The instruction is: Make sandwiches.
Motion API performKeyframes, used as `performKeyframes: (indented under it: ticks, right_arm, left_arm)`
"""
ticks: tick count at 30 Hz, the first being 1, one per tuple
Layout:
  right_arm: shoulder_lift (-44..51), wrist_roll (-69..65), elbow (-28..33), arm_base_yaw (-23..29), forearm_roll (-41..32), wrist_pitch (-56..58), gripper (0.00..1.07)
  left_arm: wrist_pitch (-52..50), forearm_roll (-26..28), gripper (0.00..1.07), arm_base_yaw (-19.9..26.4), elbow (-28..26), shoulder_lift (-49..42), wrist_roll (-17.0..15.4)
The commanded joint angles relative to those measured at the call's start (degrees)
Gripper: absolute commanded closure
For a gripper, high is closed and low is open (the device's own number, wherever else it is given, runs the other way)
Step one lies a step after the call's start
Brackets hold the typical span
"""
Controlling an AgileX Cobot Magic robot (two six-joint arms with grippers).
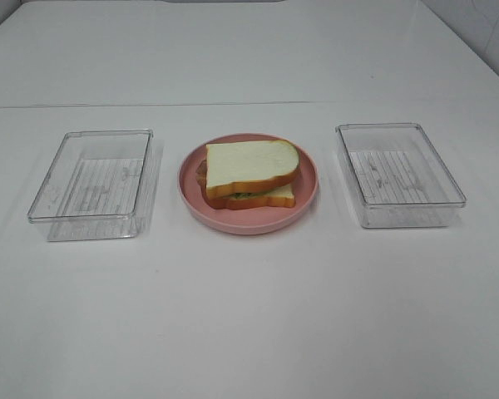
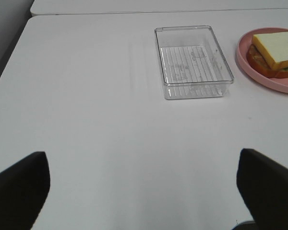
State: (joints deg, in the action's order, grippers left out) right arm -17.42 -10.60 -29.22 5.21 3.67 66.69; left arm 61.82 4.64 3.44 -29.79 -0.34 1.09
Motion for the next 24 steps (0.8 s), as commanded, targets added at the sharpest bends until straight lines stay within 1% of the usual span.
performKeyframes:
  ticks: [1, 4, 5, 7, 8, 12, 24]
  right_arm:
    - [8.48, -0.11, 1.43, 0.11, -0.23, -0.97, 0.13]
    - [10.60, 0.00, 1.43, 0.11, -0.06, -1.26, 0.13]
    - [14.73, 0.92, 1.60, 0.11, 0.29, -1.26, 0.13]
    - [16.27, 1.83, 1.83, 0.11, 0.46, -1.26, 0.13]
    - [19.82, 3.09, 2.18, 0.11, 0.23, -1.72, 0.13]
    - [18.79, 4.47, 3.38, 0.11, 0.00, -3.72, 0.13]
    - [18.79, 4.76, 3.32, 0.11, -0.69, -3.72, 0.13]
  left_arm:
    - [-0.23, 0.23, 0.09, 0.06, 0.11, -0.97, -0.29]
    - [-0.23, 0.23, 0.09, 0.06, 0.11, -0.97, -0.29]
    - [-0.23, 0.23, 0.09, 0.06, 0.11, -0.97, -0.29]
    - [-0.23, 0.23, 0.09, 0.06, 0.11, -0.97, -0.29]
    - [-0.23, 0.23, 0.09, 0.06, 0.11, -0.97, -0.29]
    - [-0.23, 0.46, 0.09, 0.06, 0.11, -0.74, -0.29]
    - [-0.23, 0.40, 0.09, 0.06, 0.11, -0.74, -0.23]
